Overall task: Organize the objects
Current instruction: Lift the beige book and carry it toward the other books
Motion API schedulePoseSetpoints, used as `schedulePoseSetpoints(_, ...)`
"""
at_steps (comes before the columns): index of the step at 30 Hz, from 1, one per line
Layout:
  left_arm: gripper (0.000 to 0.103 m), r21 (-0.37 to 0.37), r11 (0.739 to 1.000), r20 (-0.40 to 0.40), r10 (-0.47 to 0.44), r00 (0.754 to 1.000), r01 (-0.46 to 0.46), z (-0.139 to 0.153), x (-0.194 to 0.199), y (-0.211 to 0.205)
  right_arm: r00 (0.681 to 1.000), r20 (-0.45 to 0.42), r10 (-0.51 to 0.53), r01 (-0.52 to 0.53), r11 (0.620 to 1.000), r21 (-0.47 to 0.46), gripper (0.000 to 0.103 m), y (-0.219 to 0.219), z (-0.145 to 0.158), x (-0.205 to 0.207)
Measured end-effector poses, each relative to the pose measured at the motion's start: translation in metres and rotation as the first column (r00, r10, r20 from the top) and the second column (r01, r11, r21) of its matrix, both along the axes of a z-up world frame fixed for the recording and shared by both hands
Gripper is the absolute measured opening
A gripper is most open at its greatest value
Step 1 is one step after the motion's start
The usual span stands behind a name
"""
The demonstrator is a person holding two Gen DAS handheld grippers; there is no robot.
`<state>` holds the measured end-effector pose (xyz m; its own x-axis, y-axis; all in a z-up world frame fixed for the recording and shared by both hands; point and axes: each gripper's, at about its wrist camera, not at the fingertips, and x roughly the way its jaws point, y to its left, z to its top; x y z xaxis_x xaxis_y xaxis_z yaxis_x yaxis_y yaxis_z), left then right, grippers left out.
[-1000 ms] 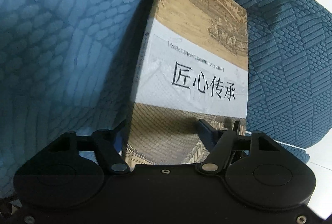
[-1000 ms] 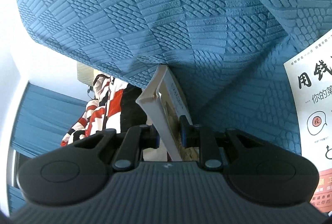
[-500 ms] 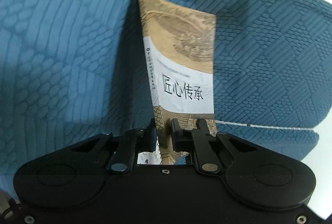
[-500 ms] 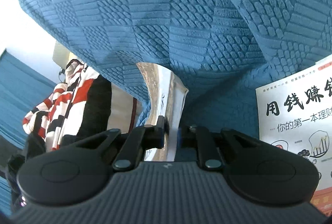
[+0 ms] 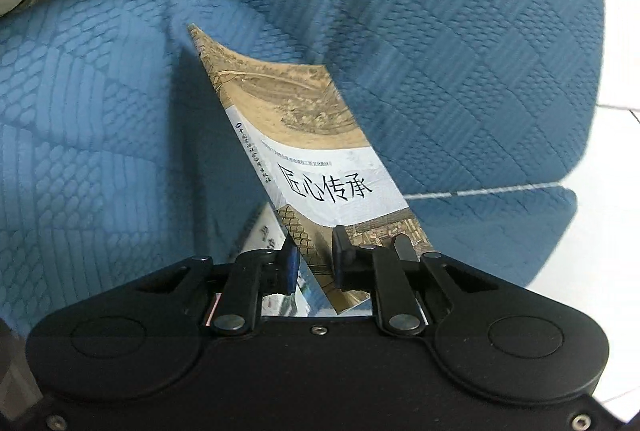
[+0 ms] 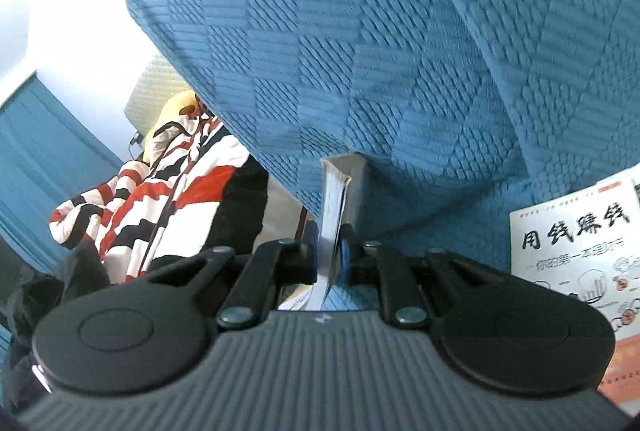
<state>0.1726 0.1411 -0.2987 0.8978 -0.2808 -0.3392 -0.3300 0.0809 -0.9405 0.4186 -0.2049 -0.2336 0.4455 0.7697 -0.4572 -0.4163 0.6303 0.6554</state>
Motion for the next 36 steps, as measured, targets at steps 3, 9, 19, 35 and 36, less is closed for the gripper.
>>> schedulePoseSetpoints(3,0.016,0.009,1.000,0.009,-0.024,1.000,0.024,0.013,-0.001,-0.007,1.000,0.017,-0.014,0.014,1.000,-0.005,0.015,-0.005,0.011,-0.010)
schedulePoseSetpoints(9,0.016,0.051,0.996,0.023,-0.080,0.997,0.079,0.045,-0.005,-0.011,0.997,0.043,-0.070,0.069,0.997,0.018,0.015,-0.018,0.034,-0.029)
schedulePoseSetpoints(19,0.016,0.116,0.979,0.008,-0.172,0.985,0.170,0.081,-0.004,-0.010,0.978,0.059,-0.199,0.196,0.979,0.056,0.016,-0.031,0.053,-0.070)
schedulePoseSetpoints(35,0.016,0.189,0.949,-0.205,-0.211,0.956,0.251,0.030,-0.033,-0.010,0.970,-0.041,-0.240,0.239,0.970,-0.038,0.018,-0.023,-0.021,-0.126)
schedulePoseSetpoints(36,0.016,0.195,0.947,-0.218,-0.213,0.952,0.256,0.026,-0.034,-0.010,0.970,-0.048,-0.239,0.237,0.970,-0.048,0.018,-0.022,-0.027,-0.130)
